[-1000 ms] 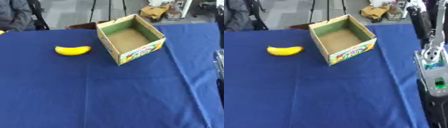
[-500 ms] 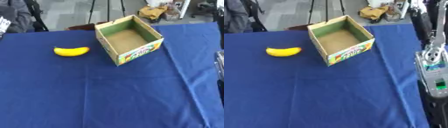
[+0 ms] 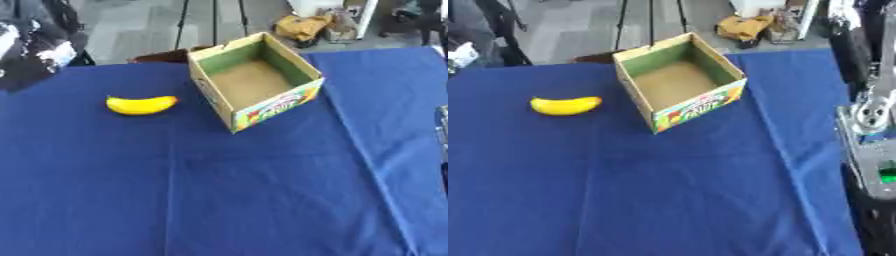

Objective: Pick up objects on the table and place them in the box.

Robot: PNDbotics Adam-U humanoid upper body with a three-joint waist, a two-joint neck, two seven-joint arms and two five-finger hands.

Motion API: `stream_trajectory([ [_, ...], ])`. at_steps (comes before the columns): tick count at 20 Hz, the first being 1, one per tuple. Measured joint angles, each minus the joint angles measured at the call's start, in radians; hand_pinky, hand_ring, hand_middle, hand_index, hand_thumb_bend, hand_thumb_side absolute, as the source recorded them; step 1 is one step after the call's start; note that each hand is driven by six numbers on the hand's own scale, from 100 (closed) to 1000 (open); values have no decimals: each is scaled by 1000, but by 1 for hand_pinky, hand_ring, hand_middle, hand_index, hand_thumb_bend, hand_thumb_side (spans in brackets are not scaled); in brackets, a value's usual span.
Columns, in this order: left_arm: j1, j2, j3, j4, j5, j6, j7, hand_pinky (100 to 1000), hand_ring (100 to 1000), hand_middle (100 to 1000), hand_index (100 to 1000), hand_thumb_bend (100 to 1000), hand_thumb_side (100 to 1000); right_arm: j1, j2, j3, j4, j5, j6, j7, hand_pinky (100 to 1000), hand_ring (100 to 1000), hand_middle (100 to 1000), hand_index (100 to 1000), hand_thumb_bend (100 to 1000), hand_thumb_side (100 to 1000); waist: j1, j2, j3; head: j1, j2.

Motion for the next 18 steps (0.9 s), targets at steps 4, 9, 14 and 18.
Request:
stream_trajectory([
  [4, -108, -47, -3, 188, -247, -62, -162, 652, 606, 587, 708, 531, 590, 0, 0, 6, 1, -4, -3, 6, 539, 626, 650, 773, 100, 724, 0, -4, -9, 6, 0],
  [9, -192, -110, 41, 396, -465, -160, -271, 666, 614, 582, 709, 468, 574, 0, 1, 13, 5, -11, -4, 14, 540, 626, 649, 774, 100, 723, 2, -4, -25, 16, 0],
  [14, -231, -148, 75, 526, -566, -200, -282, 678, 603, 582, 708, 459, 539, 0, 1, 20, 6, -17, -4, 21, 540, 626, 649, 775, 100, 723, 5, -4, -41, 28, 0],
  [18, -248, -164, 95, 590, -608, -225, -285, 697, 617, 599, 728, 499, 518, 0, 3, 25, 7, -18, -6, 26, 540, 626, 648, 776, 100, 722, 7, -3, -55, 34, 0],
])
